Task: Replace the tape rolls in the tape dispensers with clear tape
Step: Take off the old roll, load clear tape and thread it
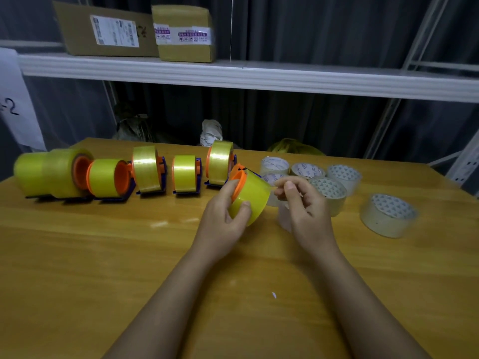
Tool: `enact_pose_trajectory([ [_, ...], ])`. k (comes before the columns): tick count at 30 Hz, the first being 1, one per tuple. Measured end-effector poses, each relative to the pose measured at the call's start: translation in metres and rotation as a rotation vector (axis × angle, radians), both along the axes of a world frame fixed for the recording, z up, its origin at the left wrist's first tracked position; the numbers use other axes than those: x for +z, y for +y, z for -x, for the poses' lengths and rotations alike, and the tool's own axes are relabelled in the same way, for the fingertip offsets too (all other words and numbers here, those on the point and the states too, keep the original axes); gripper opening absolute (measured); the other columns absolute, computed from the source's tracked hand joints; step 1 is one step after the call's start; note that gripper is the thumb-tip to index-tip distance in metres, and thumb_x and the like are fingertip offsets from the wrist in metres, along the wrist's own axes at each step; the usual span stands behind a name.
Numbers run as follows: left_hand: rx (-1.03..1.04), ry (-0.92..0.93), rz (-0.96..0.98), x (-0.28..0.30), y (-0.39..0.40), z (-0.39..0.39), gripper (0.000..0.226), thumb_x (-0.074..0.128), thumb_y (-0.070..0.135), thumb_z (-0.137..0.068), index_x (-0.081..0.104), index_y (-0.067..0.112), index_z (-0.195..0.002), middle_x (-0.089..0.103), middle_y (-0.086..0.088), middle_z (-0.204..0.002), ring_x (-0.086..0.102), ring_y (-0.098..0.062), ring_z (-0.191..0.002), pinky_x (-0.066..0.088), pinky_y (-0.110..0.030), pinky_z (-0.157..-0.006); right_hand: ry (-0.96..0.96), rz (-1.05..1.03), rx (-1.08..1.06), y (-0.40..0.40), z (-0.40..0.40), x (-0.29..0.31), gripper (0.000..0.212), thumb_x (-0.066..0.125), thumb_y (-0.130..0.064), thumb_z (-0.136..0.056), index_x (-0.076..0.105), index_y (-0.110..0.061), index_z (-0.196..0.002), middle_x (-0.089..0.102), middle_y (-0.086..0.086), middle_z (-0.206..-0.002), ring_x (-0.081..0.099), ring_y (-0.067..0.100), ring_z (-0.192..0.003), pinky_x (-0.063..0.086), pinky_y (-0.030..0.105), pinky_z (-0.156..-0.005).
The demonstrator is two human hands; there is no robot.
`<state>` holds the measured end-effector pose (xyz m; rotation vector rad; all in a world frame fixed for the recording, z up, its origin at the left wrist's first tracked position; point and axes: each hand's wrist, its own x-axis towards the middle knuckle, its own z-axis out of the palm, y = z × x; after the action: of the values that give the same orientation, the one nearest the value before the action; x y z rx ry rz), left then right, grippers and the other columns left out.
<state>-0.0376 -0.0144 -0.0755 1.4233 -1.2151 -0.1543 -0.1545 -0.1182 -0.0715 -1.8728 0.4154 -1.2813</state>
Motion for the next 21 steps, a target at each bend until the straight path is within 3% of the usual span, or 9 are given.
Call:
enact_pose_trajectory([
  [4,-0.001,0.028,0.012,-0.001,-0.0014,-0.0008,0.022,0.047,0.046,-0.081,0.052,0.043,-0.102,0.06,-0.013,-0.088,0.057,-0.04,-0.076,0.05,-0.056,-0.061,0.053,0.032,0.003,0.0001,-0.0015,-0.0001,0.015,0.066,-0.033,-0.085,0.064,-0.03,-0.099,0.06,-0.004,-0.101,0.06,0.003,-0.093,0.049,0.015,-0.08],
  [6,-0.01,0.036,0.001,-0.0015,-0.0018,-0.0012,0.021,0.048,0.047,-0.081,0.052,0.049,-0.102,0.06,-0.01,-0.089,0.057,-0.041,-0.077,0.051,-0.056,-0.06,0.064,0.041,0.0,0.0011,-0.003,-0.0008,0.014,0.073,-0.027,-0.083,0.067,-0.027,-0.095,0.06,-0.005,-0.1,0.062,0.006,-0.091,0.051,0.018,-0.08],
  [9,-0.039,0.018,-0.017,-0.0027,-0.0024,-0.0019,0.023,0.048,0.046,-0.083,0.049,0.061,-0.1,0.055,-0.006,-0.088,0.056,-0.045,-0.076,0.052,-0.057,-0.058,-0.008,0.014,0.007,0.0013,-0.0019,0.0027,0.019,0.071,-0.01,-0.084,0.068,-0.029,-0.082,0.062,-0.006,-0.093,0.062,0.004,-0.083,0.048,0.014,-0.071],
  [11,-0.055,0.007,-0.02,-0.0023,-0.002,-0.0015,0.025,0.047,0.045,-0.084,0.048,0.063,-0.102,0.053,-0.002,-0.086,0.055,-0.045,-0.075,0.052,-0.056,-0.057,-0.015,0.05,-0.025,-0.0006,-0.0012,0.0038,0.023,0.07,-0.008,-0.085,0.066,-0.031,-0.081,0.063,-0.007,-0.091,0.062,0.001,-0.086,0.045,0.012,-0.073],
  [14,-0.067,-0.017,-0.016,0.0016,0.0002,-0.0013,0.022,0.046,0.044,-0.082,0.052,0.054,-0.1,0.054,-0.003,-0.081,0.056,-0.031,-0.07,0.052,-0.043,-0.056,0.047,0.042,-0.036,-0.0009,-0.0017,0.0005,0.014,0.062,-0.022,-0.089,0.063,-0.035,-0.085,0.065,-0.014,-0.085,0.061,0.004,-0.078,0.046,0.022,-0.068],
  [16,-0.068,-0.043,-0.017,0.0032,0.0023,-0.002,0.019,0.045,0.043,-0.079,0.053,0.043,-0.096,0.057,0.002,-0.075,0.054,-0.017,-0.067,0.045,-0.026,-0.054,0.084,0.079,-0.076,-0.0027,-0.0004,-0.0008,0.009,0.058,-0.024,-0.09,0.062,-0.031,-0.087,0.065,-0.015,-0.082,0.061,0.001,-0.076,0.046,0.02,-0.067],
  [21,-0.051,-0.007,-0.039,-0.0004,0.0016,-0.0039,0.018,0.047,0.047,-0.082,0.057,0.035,-0.091,0.059,0.004,-0.08,0.056,-0.012,-0.068,0.045,-0.031,-0.057,0.072,0.062,-0.075,-0.0026,0.0034,0.005,0.024,0.059,-0.008,-0.094,0.06,-0.03,-0.085,0.067,-0.008,-0.078,0.065,0.006,-0.077,0.052,0.021,-0.071],
])
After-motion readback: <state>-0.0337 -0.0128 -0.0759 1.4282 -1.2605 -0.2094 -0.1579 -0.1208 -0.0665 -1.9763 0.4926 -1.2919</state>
